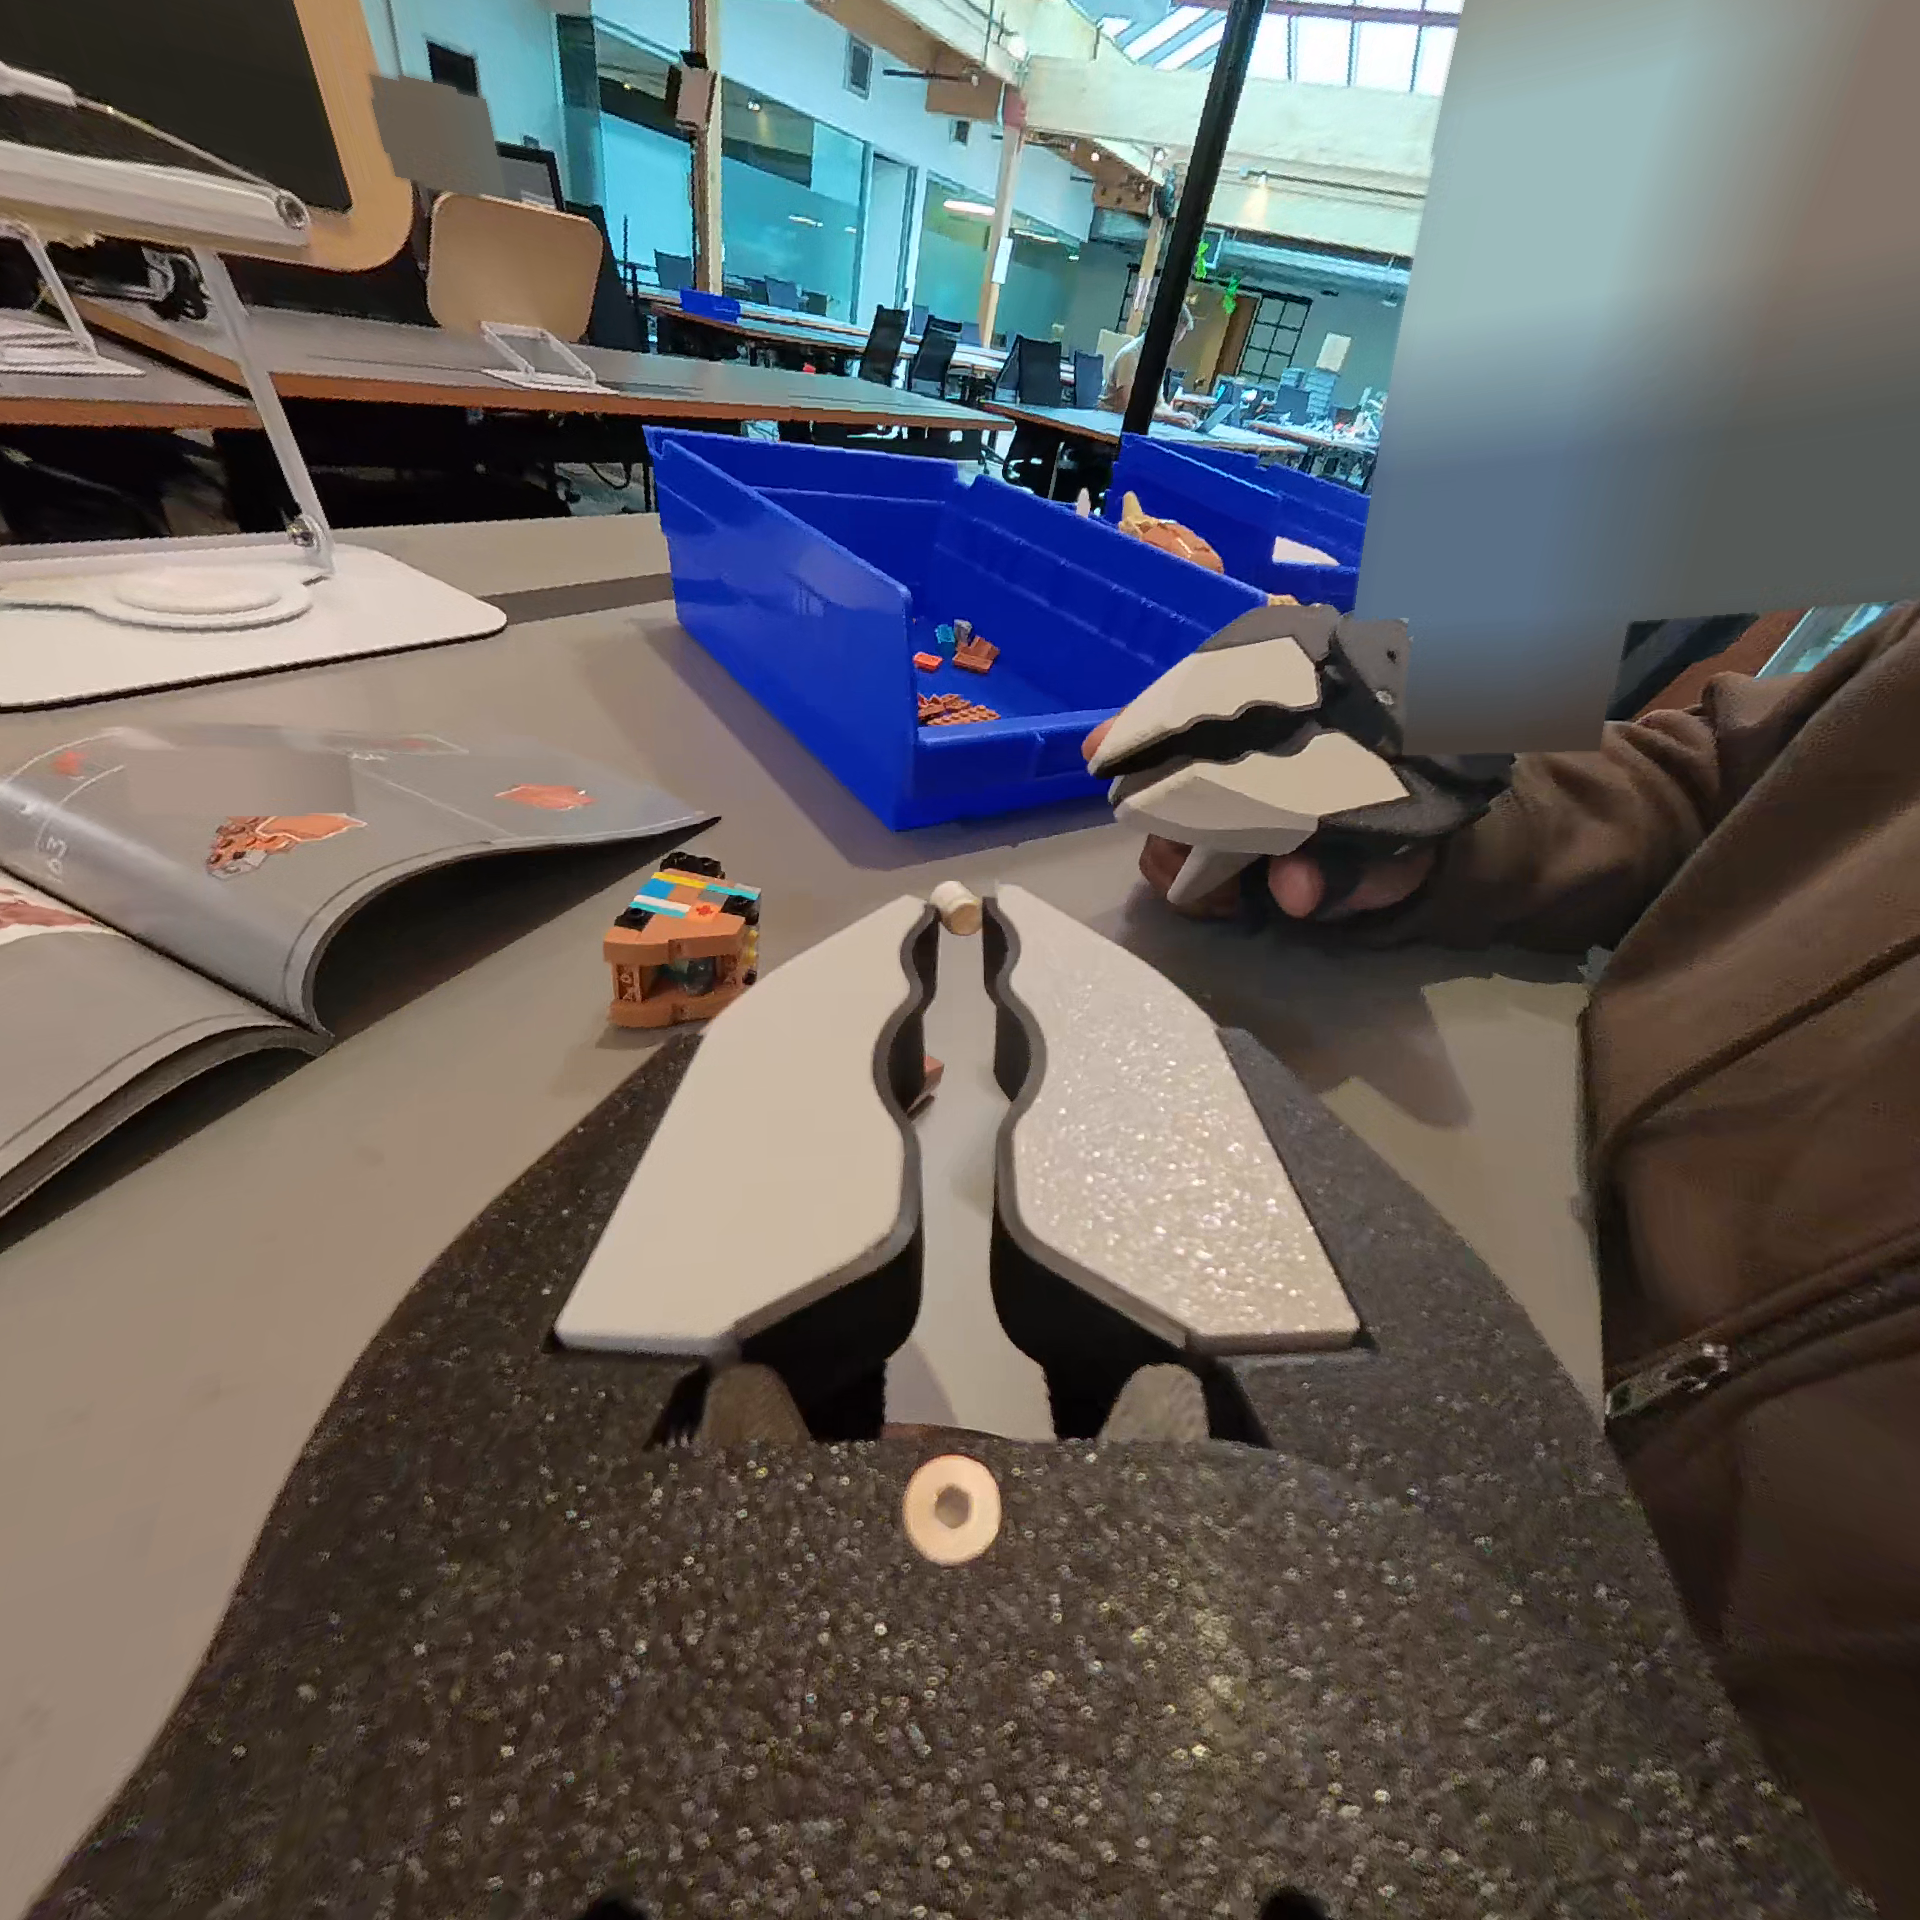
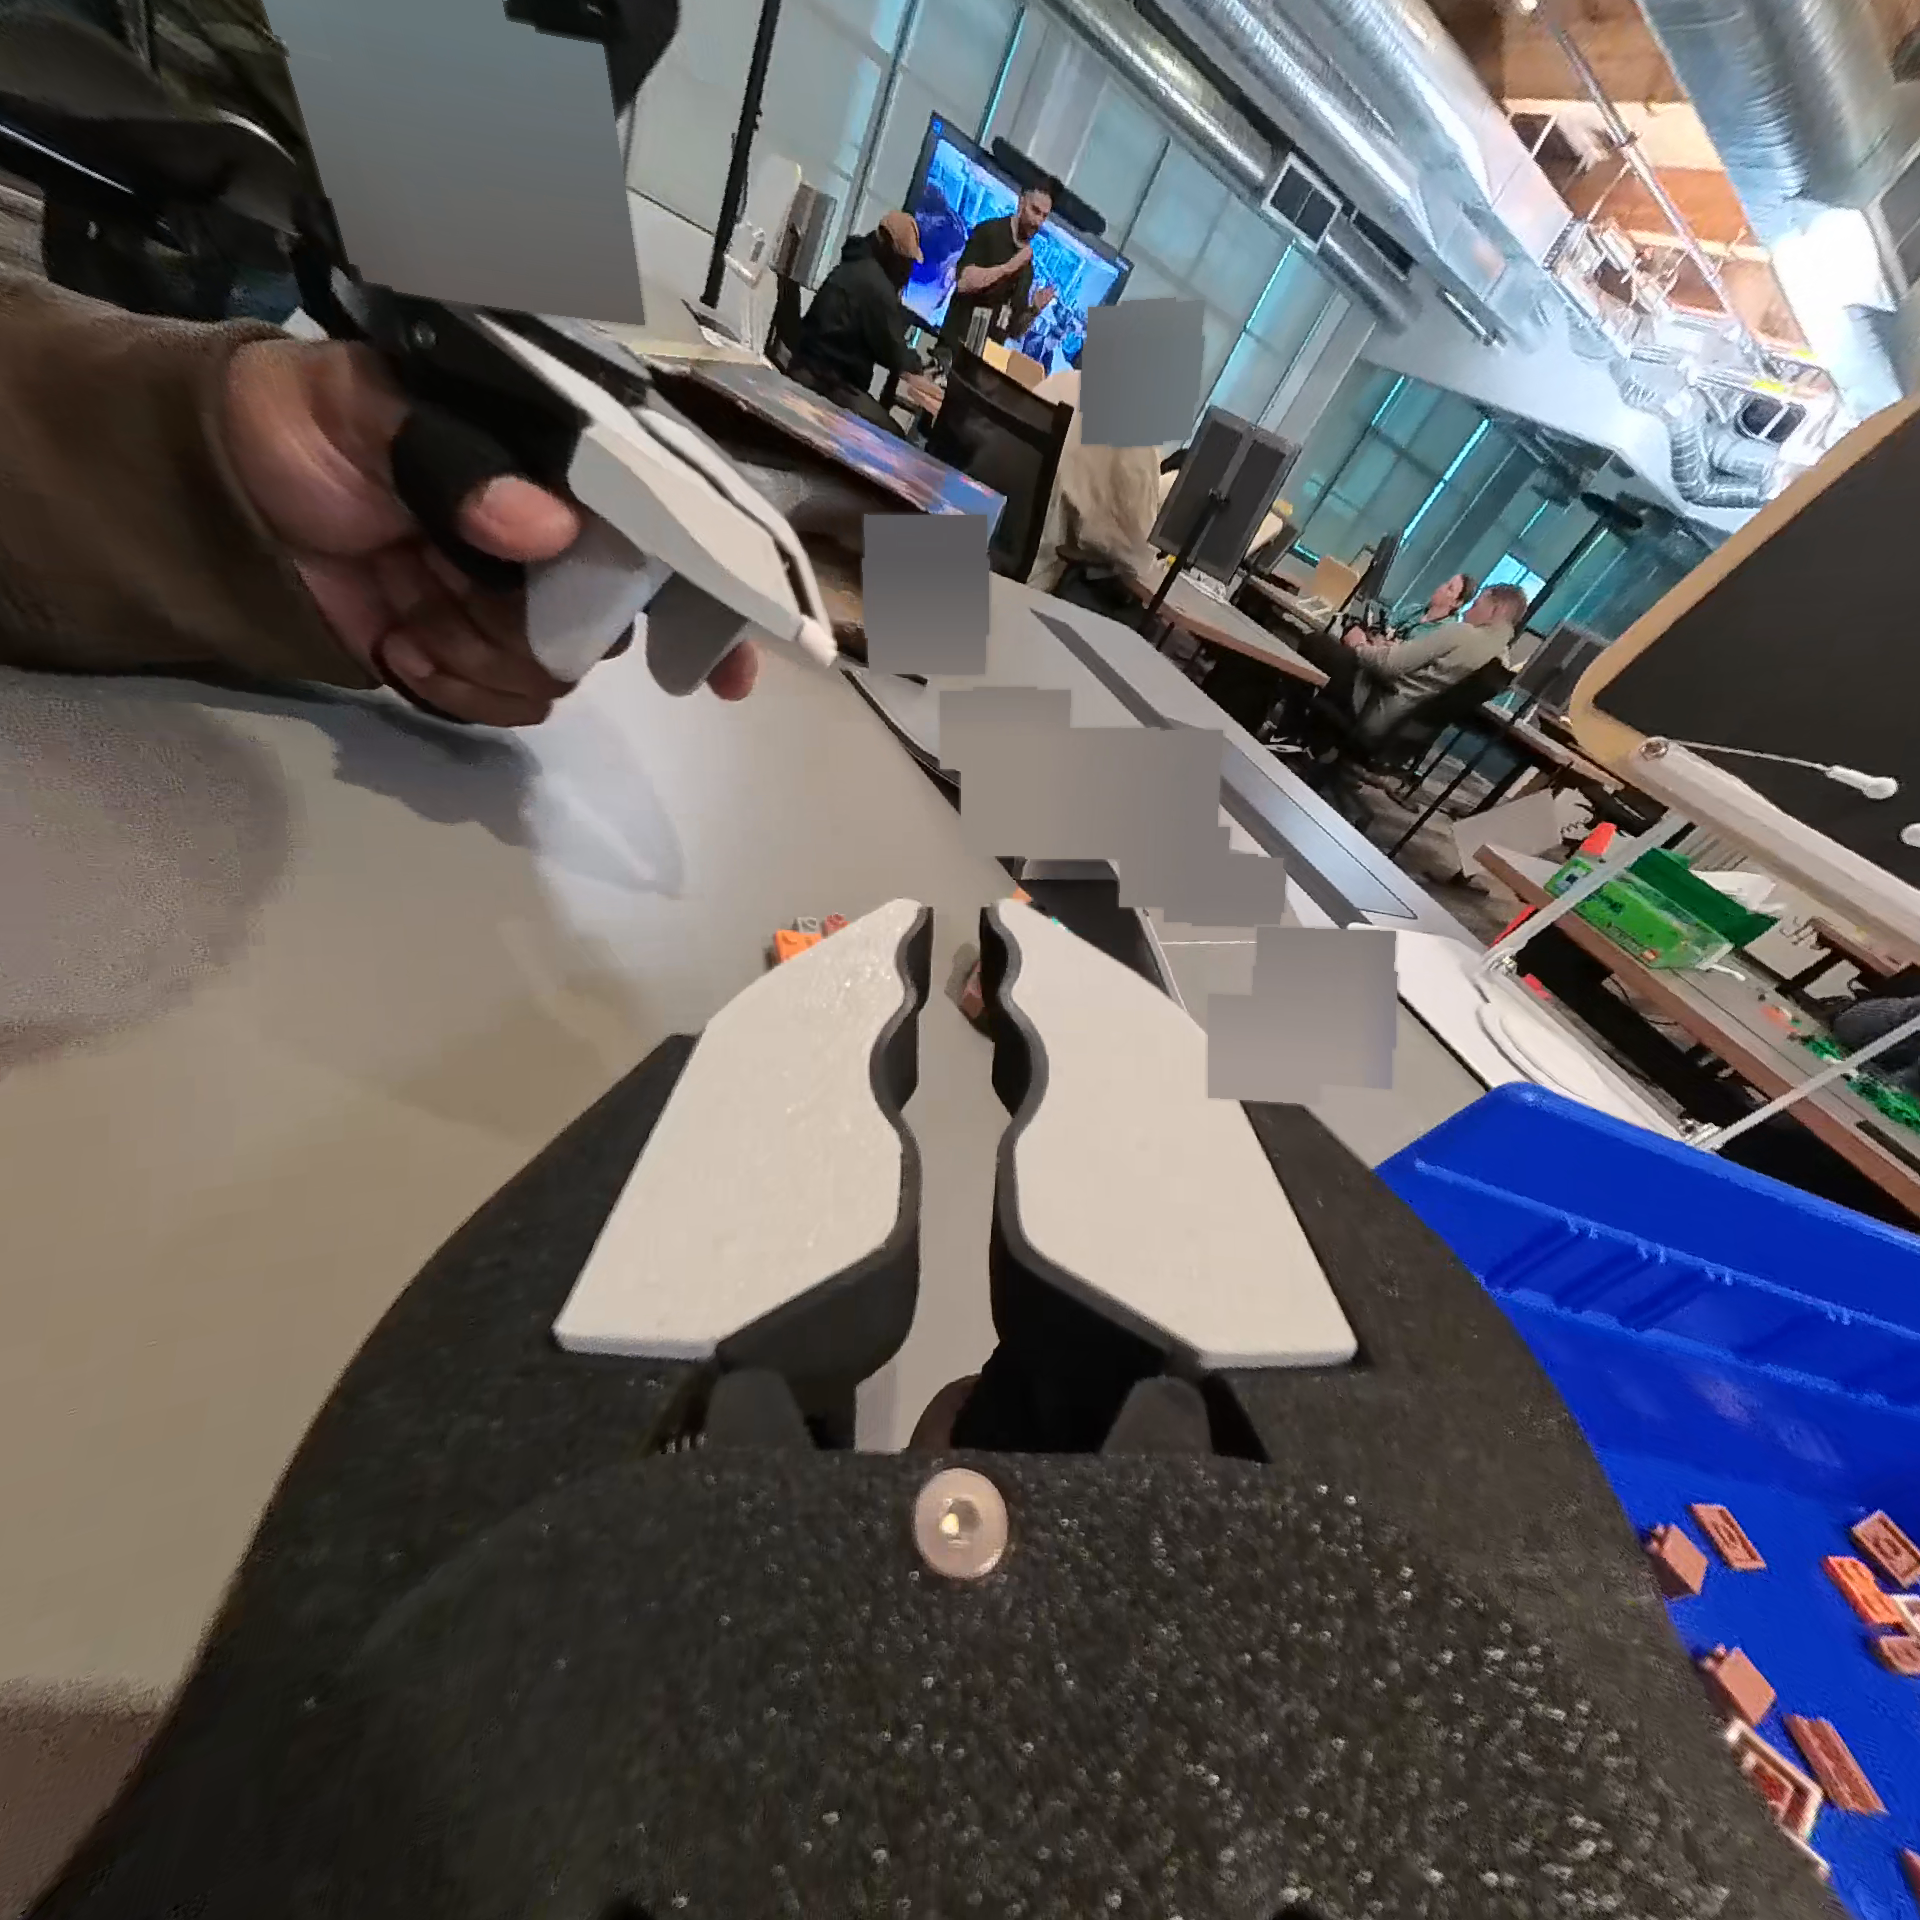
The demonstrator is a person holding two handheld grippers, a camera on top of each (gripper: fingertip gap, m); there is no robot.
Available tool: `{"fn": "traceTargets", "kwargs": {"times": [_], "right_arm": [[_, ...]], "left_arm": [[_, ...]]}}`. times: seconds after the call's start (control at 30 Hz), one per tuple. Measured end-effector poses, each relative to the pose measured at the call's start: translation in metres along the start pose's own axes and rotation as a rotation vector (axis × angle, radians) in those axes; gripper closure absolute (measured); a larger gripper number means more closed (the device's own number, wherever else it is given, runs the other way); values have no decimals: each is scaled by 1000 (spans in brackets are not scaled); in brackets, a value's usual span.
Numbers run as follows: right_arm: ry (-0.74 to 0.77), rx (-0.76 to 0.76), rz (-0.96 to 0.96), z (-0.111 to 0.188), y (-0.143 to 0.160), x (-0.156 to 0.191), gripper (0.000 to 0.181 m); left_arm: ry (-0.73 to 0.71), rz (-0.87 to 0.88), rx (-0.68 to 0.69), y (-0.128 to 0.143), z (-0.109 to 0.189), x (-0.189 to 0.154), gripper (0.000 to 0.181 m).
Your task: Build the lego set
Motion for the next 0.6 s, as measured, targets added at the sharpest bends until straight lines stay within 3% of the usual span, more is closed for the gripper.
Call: {"fn": "traceTargets", "kwargs": {"times": [0.33, 0.6], "right_arm": [[2, -4, -4, 1, 2, -5, 174], [37, -38, 116, 5, -11, 3, 174]], "left_arm": [[52, 110, -53, -3, 0, 3, 173], [317, 511, -324, -17, -3, -10, 174]]}}
Point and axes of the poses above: each gripper's, where its closed fingertips meet, z back along the fingers, y out of its underside, x = y × z across the jaws, the point moved 3 cm from there along z, back along the fingers, and after that the axes turned 5 degrees about y, right-handed, at the moved point
